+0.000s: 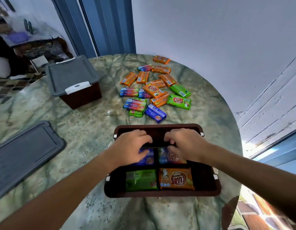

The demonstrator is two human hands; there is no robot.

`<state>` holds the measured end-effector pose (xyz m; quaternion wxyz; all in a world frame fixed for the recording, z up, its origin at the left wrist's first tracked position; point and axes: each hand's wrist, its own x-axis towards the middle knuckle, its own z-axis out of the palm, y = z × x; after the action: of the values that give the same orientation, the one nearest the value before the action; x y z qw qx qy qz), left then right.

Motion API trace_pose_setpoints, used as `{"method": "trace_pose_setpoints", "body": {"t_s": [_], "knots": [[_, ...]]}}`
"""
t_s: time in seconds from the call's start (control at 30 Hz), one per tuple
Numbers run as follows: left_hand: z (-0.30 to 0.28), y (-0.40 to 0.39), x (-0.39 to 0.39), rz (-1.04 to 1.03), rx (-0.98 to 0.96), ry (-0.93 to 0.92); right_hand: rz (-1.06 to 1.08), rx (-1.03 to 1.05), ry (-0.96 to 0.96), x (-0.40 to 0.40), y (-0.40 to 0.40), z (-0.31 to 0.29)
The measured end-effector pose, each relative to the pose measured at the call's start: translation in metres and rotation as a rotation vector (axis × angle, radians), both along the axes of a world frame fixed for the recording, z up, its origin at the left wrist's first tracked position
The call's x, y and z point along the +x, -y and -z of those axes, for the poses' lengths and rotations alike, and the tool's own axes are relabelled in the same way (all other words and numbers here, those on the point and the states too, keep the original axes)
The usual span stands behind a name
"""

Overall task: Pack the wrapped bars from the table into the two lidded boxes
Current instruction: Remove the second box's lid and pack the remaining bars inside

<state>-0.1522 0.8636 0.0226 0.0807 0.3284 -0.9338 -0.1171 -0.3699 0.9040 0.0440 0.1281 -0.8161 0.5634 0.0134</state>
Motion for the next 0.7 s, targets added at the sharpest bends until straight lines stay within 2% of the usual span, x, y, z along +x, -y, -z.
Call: {"method": "trace_pose_setpoints", "body": {"t_s": [0.07, 0.13, 0.23, 0.3, 0.7], "knots": [[-0.008, 0.016, -0.001, -0.045, -0.116, -0.027, 0.039, -0.156, -0.004, -0.01, 0.013, -0.013], [-0.01, 0.031, -0.005, -0.108, -0.134, 0.084, 0.092, -0.206, -0.11, -0.02, 0.027, -0.014], [-0.003, 0.05, -0.013, -0.205, -0.077, 0.329, 0.162, -0.081, -0.292, -0.032, 0.044, -0.003], [0.003, 0.056, -0.017, -0.248, -0.038, 0.398, 0.181, -0.019, -0.32, -0.037, 0.052, 0.007], [0.006, 0.082, -0.03, -0.28, -0.011, 0.399, 0.092, -0.066, -0.319, -0.054, 0.082, 0.019]]}}
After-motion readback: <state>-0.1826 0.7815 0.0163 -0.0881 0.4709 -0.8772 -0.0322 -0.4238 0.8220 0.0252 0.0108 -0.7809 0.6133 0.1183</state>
